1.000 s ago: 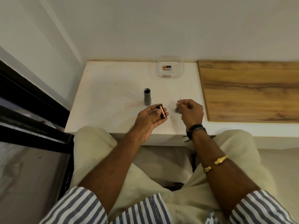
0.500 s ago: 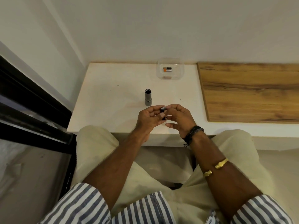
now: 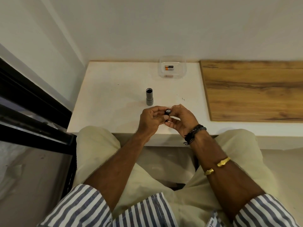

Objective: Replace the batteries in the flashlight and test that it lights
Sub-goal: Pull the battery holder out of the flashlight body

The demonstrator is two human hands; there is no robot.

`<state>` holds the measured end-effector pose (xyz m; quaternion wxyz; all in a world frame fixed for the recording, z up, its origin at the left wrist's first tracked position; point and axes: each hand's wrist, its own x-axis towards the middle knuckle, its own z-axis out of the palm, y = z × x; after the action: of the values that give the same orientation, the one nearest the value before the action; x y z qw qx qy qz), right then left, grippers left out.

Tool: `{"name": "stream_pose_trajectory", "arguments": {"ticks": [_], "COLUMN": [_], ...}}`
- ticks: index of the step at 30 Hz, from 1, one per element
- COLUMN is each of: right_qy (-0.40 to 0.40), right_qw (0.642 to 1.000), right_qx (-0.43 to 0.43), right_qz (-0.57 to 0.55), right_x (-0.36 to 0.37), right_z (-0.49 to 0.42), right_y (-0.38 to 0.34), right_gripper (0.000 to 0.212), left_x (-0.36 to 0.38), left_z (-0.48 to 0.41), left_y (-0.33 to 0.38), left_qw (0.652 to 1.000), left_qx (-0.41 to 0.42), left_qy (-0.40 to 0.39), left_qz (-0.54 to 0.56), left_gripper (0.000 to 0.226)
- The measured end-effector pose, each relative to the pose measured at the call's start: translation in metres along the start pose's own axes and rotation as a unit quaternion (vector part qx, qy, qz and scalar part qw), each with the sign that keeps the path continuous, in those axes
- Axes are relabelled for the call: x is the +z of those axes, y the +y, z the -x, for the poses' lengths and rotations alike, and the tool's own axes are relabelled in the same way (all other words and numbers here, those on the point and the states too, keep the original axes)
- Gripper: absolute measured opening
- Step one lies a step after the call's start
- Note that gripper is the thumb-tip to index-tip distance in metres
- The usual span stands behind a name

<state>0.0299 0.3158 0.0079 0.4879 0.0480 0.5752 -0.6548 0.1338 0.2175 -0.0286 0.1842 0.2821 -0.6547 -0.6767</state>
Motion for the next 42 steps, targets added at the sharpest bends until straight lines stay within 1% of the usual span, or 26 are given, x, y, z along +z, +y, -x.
{"name": "stream_pose_trajectory", "arguments": {"ticks": [11,14,15,17,19,21,22,23,25,27,29,31,33,34,36,39,40,42], "right_qy": [0.016,0.003,-0.008,-0.041,-0.075,-0.096,-0.094,-0.083,-0.050,-0.031,-0.022,-0.026,-0.035,-0.039,-0.041,-0.007,0.004,0.010], "right_qw": [1.000,0.998,0.996,0.989,0.982,0.976,0.975,0.977,0.986,0.996,0.998,0.997,0.998,0.998,0.996,0.985,0.982,0.983], "right_qx": [0.001,-0.007,-0.015,-0.038,-0.058,-0.074,-0.081,-0.088,-0.089,-0.075,-0.064,-0.060,-0.058,-0.057,-0.057,-0.078,-0.085,-0.087], "right_qz": [-0.013,0.061,0.093,0.136,0.162,0.180,0.182,0.176,0.132,0.046,-0.017,-0.030,-0.004,0.015,0.058,0.151,0.167,0.164], "right_x": [-0.001,-0.006,-0.008,-0.013,-0.015,-0.015,-0.015,-0.015,-0.017,-0.018,-0.019,-0.018,-0.017,-0.016,-0.014,-0.011,-0.010,-0.007], "right_z": [-0.002,0.000,0.000,0.000,0.000,0.000,0.000,-0.001,-0.002,-0.004,-0.006,-0.006,-0.005,-0.005,-0.003,-0.003,-0.003,-0.003], "right_y": [0.001,-0.002,-0.003,-0.007,-0.010,-0.009,-0.008,-0.007,-0.007,-0.007,-0.005,-0.003,-0.002,-0.002,-0.001,0.002,0.003,0.003], "right_gripper": [0.021,0.012,0.014,0.025,0.035,0.033,0.031,0.027,0.021,0.017,0.016,0.013,0.012,0.014,0.017,0.019,0.019,0.017], "left_x": [0.005,0.000,-0.003,-0.007,-0.010,-0.012,-0.012,-0.013,-0.014,-0.015,-0.014,-0.012,-0.010,-0.009,-0.009,-0.008,-0.008,-0.007], "left_z": [0.002,0.000,-0.001,-0.003,-0.005,-0.007,-0.007,-0.008,-0.009,-0.009,-0.009,-0.008,-0.005,-0.005,-0.004,-0.004,-0.003,-0.002], "left_y": [0.001,0.005,0.006,0.008,0.009,0.009,0.008,0.008,0.009,0.011,0.013,0.012,0.010,0.009,0.007,0.006,0.005,0.005], "left_qw": [1.000,0.994,0.989,0.979,0.975,0.973,0.972,0.971,0.961,0.949,0.945,0.962,0.981,0.986,0.989,0.995,0.997,0.997], "left_qx": [-0.013,-0.053,-0.074,-0.110,-0.135,-0.150,-0.155,-0.162,-0.180,-0.183,-0.167,-0.128,-0.090,-0.078,-0.063,-0.032,-0.023,-0.017], "left_qy": [-0.004,0.002,0.002,0.005,0.016,0.023,0.023,0.022,0.015,0.008,-0.001,0.002,0.017,0.026,0.039,0.043,0.045,0.057], "left_qz": [0.019,0.096,0.129,0.171,0.176,0.174,0.173,0.177,0.211,0.257,0.281,0.243,0.169,0.146,0.129,0.080,0.064,0.055], "left_gripper": [0.029,0.026,0.026,0.030,0.035,0.032,0.027,0.025,0.029,0.031,0.029,0.030,0.034,0.035,0.032,0.024,0.022,0.021]}}
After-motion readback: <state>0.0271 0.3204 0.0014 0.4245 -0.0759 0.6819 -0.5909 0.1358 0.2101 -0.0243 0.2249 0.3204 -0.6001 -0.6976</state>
